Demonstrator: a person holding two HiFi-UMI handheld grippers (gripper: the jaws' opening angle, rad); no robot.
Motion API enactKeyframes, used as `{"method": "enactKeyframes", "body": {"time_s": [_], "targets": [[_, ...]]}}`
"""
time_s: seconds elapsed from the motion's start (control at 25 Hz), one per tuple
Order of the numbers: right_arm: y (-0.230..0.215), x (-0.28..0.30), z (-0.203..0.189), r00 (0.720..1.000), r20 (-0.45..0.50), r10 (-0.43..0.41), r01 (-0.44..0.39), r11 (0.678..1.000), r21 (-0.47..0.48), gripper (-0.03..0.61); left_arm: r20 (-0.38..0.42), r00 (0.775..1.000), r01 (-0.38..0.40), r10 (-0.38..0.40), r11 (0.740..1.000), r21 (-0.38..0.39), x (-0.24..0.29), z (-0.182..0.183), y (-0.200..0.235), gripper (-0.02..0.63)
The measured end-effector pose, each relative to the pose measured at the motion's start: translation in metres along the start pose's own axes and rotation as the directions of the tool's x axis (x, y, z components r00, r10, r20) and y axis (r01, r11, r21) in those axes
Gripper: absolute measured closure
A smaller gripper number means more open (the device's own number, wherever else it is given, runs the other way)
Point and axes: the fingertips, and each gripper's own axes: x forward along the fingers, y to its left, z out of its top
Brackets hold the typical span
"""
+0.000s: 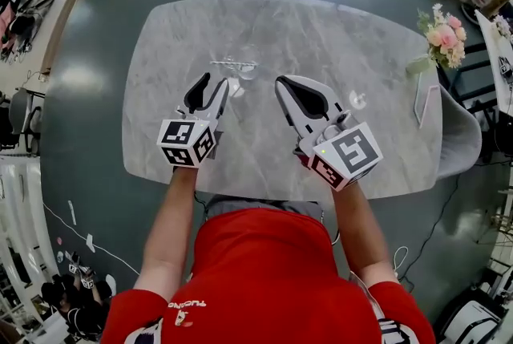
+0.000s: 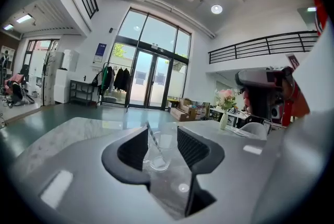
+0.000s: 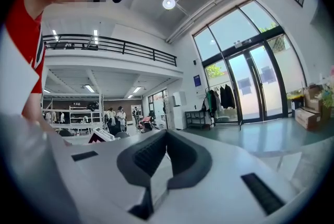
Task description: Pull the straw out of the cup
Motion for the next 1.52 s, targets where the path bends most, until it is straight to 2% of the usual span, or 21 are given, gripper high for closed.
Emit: {"method": "enactKeyframes", "body": {"time_s": [0.4, 0.88, 1.16, 1.52], "targets": [[-0.011, 0.004, -0.016, 0.996, -0.048, -0.072, 0.073, 0.997, 0.020, 0.577, -0.050, 0.996, 0.069, -0.073, 0.995, -0.079, 0.054, -0.022, 0.021, 0.427], [-0.023, 0.000, -0.026, 0.990, -0.076, -0.122, 0.125, 0.992, 0.033, 0.577, -0.053, 0.991, 0.119, -0.123, 0.989, -0.084, 0.077, -0.028, 0.019, 0.435], [-0.029, -0.003, -0.031, 0.988, -0.084, -0.130, 0.134, 0.990, 0.046, 0.577, -0.054, 0.994, 0.097, -0.100, 0.994, -0.057, 0.080, -0.028, 0.020, 0.576], [-0.032, -0.008, -0.031, 0.988, -0.070, -0.138, 0.142, 0.988, 0.057, 0.577, -0.012, 0.994, 0.107, -0.107, 0.994, -0.024, 0.072, -0.008, 0.013, 0.588]]}}
